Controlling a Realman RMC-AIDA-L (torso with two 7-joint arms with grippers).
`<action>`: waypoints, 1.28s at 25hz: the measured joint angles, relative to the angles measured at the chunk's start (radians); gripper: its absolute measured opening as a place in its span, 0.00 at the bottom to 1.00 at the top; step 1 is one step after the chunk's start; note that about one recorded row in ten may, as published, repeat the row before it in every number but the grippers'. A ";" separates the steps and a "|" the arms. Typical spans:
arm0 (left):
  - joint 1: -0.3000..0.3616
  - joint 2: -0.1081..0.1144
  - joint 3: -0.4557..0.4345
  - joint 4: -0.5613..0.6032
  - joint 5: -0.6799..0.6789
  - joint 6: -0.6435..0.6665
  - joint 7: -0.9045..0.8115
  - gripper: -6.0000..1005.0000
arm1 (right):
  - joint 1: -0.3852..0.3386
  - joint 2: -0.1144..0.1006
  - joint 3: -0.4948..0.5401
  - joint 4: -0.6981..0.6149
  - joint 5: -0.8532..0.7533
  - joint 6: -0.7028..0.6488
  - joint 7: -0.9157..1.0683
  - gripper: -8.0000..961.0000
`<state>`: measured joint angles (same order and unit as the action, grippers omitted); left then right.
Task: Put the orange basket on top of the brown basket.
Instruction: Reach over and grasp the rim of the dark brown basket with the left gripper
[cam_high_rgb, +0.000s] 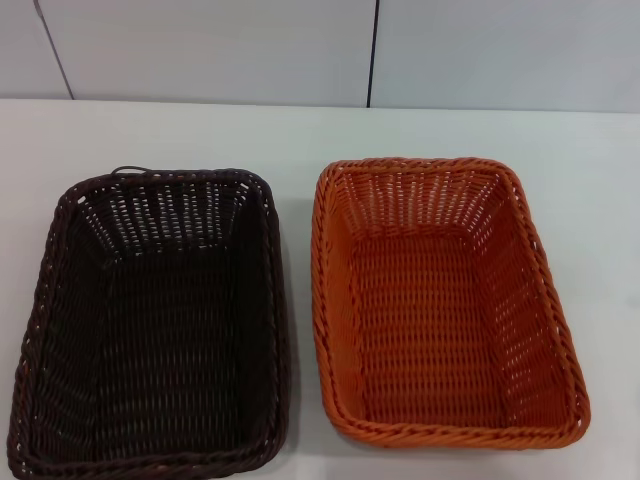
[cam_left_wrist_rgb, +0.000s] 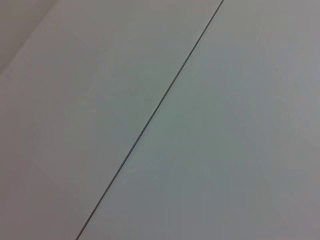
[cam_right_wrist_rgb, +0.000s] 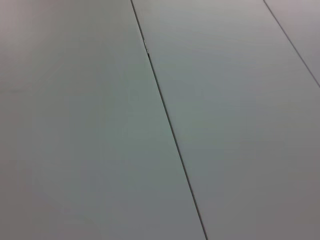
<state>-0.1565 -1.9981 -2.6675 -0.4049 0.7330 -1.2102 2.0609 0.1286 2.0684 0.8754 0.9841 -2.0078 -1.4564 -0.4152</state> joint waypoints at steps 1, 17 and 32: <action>0.000 0.000 0.000 0.000 0.000 0.000 0.000 0.82 | 0.003 0.000 0.000 -0.002 0.001 0.000 0.001 0.51; 0.004 0.005 0.013 -0.041 0.118 -0.004 -0.105 0.81 | 0.021 -0.001 0.004 -0.018 0.003 0.001 0.001 0.51; -0.004 -0.021 0.184 -0.743 0.988 0.010 -1.107 0.80 | 0.058 -0.001 0.018 -0.047 0.003 0.025 0.001 0.51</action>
<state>-0.1601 -2.0190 -2.4830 -1.1483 1.7209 -1.2002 0.9544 0.1870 2.0677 0.8929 0.9372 -2.0052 -1.4315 -0.4141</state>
